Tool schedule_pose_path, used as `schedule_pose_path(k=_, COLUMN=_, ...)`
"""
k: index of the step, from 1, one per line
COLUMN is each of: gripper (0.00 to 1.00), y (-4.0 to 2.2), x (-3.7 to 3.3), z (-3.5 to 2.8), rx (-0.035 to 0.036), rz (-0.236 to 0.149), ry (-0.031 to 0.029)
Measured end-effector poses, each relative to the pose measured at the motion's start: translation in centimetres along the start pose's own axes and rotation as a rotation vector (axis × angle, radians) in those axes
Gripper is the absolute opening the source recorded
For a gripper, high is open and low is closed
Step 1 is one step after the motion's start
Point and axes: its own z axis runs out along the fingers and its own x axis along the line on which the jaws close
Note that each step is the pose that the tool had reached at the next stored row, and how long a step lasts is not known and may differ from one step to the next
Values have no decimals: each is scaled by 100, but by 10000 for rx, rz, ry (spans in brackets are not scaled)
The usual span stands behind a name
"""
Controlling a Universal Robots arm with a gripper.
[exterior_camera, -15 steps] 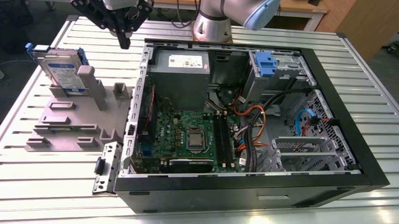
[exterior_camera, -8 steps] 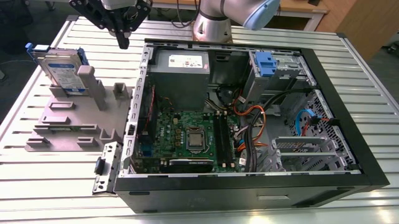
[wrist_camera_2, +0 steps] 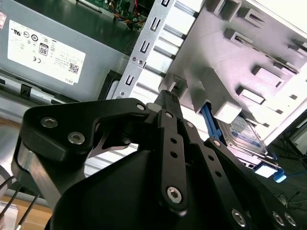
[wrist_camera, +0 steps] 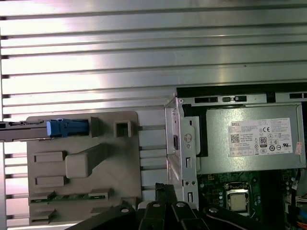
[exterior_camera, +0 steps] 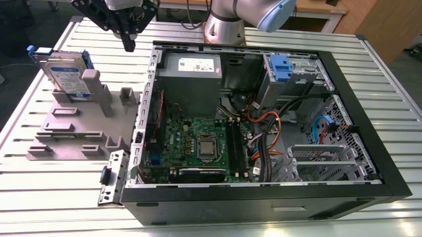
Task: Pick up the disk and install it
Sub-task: 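Reach for the disk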
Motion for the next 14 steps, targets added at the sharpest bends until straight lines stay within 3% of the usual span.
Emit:
schedule_pose_path(k=1, gripper=11, y=0, x=3, z=0, rx=0, rz=0, ry=0)
schedule_pose_path(k=2, gripper=11, y=-6, x=81, z=-2, rx=0, rz=0, ry=0)
schedule_pose_path(k=14, gripper=11, y=-9, x=118, z=-3, rx=0, rz=0, ry=1)
